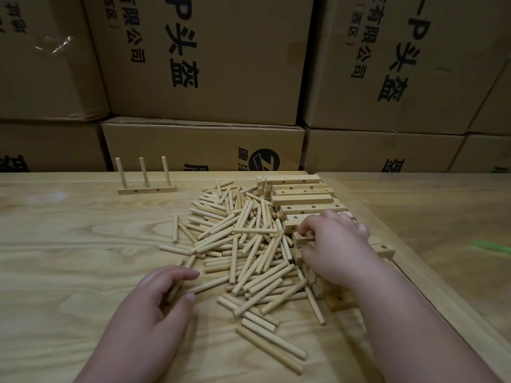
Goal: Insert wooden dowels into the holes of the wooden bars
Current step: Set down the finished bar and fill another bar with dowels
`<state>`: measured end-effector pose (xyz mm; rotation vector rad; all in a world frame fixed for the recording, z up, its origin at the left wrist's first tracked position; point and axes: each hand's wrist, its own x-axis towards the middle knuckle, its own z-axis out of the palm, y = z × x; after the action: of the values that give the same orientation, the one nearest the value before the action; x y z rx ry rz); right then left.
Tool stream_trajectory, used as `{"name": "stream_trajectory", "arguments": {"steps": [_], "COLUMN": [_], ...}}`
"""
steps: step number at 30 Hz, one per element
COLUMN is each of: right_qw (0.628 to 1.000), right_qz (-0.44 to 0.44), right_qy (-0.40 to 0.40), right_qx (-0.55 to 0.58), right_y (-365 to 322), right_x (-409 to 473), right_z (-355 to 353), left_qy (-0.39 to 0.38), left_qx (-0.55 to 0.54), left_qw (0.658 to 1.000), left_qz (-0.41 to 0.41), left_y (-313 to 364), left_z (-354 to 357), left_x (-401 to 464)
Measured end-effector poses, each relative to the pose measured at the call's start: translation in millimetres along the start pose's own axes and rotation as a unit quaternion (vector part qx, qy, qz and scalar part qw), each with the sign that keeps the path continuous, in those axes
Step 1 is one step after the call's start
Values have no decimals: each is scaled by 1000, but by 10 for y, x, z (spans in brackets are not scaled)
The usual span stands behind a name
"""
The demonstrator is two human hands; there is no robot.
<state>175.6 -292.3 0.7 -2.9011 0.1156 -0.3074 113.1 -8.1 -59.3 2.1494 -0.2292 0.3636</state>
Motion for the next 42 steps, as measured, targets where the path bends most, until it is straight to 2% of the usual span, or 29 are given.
{"name": "stream_trajectory", "arguments": {"steps": [7, 11, 14, 17, 30, 34, 37, 39, 40, 42], "right_qw": [999, 999, 999, 999, 996, 990, 967, 946, 937, 916], "right_qz": [-14, -17, -16, -19, -55, -62, -94, -142, -166, -196], "right_qy": [43, 45, 45, 47, 61, 125, 230, 254, 231, 130], "right_qx": [10, 9, 8, 1, -17, -2, 63, 143, 202, 324], "right_y": [-44, -32, -27, -19, 30, -12, -117, -241, -324, -516], "right_x": [-1, 10, 20, 25, 43, 42, -35, -150, -219, -357], "right_z": [60, 84, 104, 133, 116, -195, -520, -685, -734, -752], "left_qy": [3, 19, 17, -1, 4, 13, 54, 76, 74, 56], "left_qx": [-6, 45, 125, 148, 141, 134, 76, -1, -46, -120], "left_qw": [1000, 999, 990, 984, 988, 989, 995, 997, 996, 989], "left_qz": [-5, -3, -65, -97, -66, -60, -20, 17, 35, 71], "left_y": [19, 9, -16, -10, -34, -32, -15, 19, 46, 110], "left_z": [1, -3, -4, 9, 4, 10, 3, -2, 0, 18], "left_x": [-2, -1, 16, 12, 8, 6, 5, -11, -27, -66]}}
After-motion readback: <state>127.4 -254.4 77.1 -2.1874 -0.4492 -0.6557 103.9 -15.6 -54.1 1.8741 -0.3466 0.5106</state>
